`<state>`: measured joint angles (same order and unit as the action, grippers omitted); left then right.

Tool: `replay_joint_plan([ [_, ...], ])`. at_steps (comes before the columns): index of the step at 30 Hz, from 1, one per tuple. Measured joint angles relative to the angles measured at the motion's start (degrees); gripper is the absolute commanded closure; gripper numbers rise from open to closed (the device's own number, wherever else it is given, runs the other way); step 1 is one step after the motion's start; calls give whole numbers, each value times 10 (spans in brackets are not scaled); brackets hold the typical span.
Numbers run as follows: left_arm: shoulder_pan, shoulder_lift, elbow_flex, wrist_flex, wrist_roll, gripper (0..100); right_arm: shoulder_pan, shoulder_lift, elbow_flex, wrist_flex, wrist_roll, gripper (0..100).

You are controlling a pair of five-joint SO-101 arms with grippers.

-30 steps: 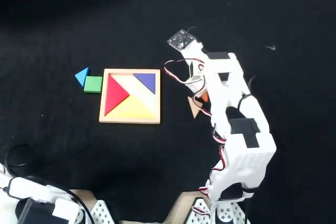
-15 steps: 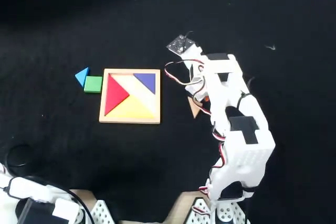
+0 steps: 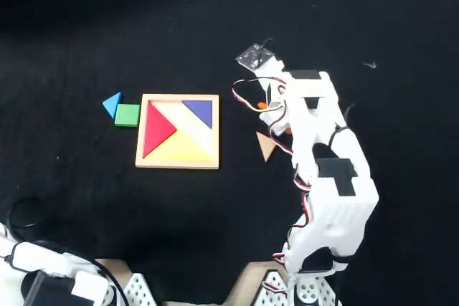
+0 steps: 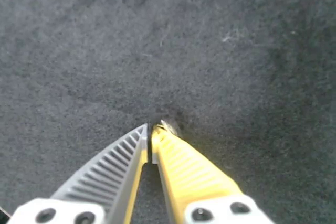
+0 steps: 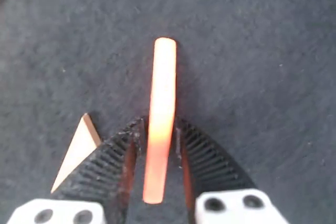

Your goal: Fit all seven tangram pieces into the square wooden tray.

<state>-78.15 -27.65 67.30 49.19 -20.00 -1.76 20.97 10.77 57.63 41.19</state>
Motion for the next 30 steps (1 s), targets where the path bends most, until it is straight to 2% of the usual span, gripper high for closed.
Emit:
replay_joint_plan([
  [5,0,0,0,0,0,970,0,0,0,3,0,991],
  [12,0,0,0,0,0,970,0,-33,0,6,-31,988],
  [18,0,0,0,0,0,970,-27,-125,0,91,-86,988],
  [21,0,0,0,0,0,970,-85,-178,0,147,-167,987],
  [24,0,0,0,0,0,970,-150,-212,0,160,-271,987],
  [30,0,0,0,0,0,970,-239,-189,-4,135,-535,987],
])
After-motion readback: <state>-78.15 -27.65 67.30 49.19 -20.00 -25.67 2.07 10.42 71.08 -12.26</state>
